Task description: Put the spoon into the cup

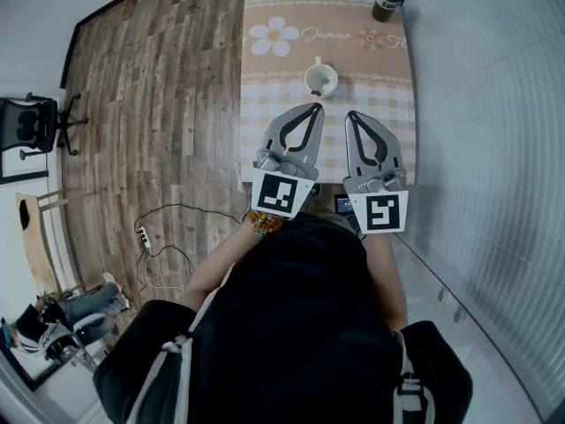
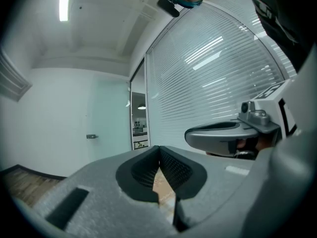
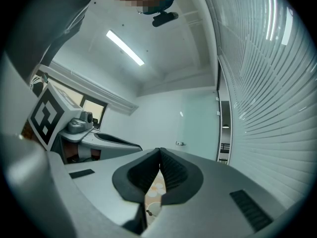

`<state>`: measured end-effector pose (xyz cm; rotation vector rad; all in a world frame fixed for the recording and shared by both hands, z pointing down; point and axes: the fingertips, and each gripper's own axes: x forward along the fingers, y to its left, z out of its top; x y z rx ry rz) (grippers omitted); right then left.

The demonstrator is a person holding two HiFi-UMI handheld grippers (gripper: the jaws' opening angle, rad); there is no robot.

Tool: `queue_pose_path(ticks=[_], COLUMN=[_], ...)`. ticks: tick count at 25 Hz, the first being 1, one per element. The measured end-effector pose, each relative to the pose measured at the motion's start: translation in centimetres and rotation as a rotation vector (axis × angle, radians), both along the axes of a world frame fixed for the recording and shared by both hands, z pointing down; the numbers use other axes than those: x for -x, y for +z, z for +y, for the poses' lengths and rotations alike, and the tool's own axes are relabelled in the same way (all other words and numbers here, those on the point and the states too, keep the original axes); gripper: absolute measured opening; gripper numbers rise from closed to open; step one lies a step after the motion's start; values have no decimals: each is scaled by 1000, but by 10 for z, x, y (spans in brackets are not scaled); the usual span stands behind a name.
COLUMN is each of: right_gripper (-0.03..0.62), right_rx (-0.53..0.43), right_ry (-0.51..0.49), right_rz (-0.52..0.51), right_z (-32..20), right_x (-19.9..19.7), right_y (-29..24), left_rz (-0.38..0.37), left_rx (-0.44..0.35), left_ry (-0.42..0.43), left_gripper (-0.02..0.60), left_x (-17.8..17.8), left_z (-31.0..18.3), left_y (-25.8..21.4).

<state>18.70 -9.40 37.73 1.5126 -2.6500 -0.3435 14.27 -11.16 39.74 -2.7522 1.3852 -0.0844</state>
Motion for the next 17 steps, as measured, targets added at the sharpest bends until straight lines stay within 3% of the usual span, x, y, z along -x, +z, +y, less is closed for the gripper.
queue_pose_path(ticks=[17], right_gripper=[8], right_rx=[48], right_ry=[-34], right_rz=[1], right_z=[-2], right_x=[0], right_y=[19], left_rz=[-18], left_rx=[17], left_ry=[2], left_gripper=[15], left_x=[4], left_z=[-3], left_y=[10])
